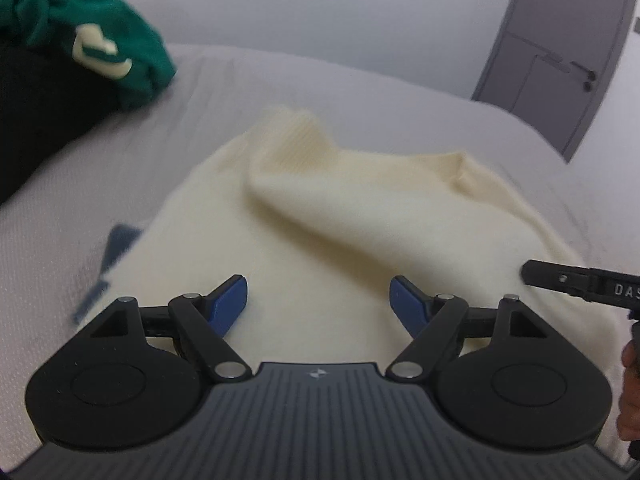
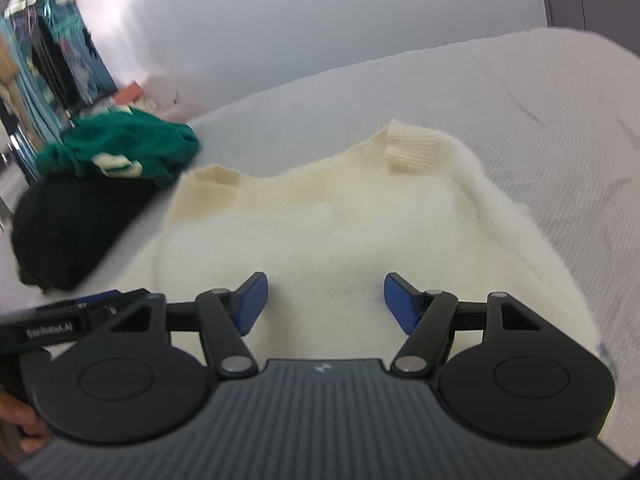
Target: Fold large clothes
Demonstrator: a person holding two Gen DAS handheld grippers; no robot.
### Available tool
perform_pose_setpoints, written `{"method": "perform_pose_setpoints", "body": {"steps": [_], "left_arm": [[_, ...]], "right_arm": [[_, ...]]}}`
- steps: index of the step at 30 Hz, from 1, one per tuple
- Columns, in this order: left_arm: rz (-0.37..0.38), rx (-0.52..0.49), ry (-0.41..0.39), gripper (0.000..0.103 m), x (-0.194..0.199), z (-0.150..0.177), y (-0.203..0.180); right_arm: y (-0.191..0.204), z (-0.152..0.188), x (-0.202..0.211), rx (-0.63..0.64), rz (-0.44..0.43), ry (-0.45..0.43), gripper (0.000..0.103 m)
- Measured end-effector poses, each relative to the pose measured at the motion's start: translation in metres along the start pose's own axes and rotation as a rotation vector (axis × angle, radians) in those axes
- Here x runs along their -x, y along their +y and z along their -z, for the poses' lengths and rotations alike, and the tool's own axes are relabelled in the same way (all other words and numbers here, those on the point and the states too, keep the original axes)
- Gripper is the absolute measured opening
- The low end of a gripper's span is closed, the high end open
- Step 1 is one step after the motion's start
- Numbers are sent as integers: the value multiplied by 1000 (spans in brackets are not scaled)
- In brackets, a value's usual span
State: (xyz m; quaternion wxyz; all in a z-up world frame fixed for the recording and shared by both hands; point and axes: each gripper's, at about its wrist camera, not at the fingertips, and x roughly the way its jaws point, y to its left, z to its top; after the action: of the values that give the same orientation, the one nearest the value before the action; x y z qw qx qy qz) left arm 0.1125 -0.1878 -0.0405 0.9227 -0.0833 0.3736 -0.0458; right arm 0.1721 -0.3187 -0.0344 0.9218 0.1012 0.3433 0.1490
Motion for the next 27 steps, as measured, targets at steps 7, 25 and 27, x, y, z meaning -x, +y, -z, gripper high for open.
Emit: {"method": "perform_pose_setpoints", "body": {"steps": [7, 25, 27], "left_arm": [[-60, -43, 20, 82, -24, 4, 3], [-38, 51, 19, 71, -30, 8, 32], [-36, 42, 9, 71, -27, 9, 30]], "right_arm": [[4, 7, -36, 31, 60, 55, 67], [-7, 8, -51, 52, 123, 32, 53], [-5, 8, -52, 54, 130, 31, 53]]}}
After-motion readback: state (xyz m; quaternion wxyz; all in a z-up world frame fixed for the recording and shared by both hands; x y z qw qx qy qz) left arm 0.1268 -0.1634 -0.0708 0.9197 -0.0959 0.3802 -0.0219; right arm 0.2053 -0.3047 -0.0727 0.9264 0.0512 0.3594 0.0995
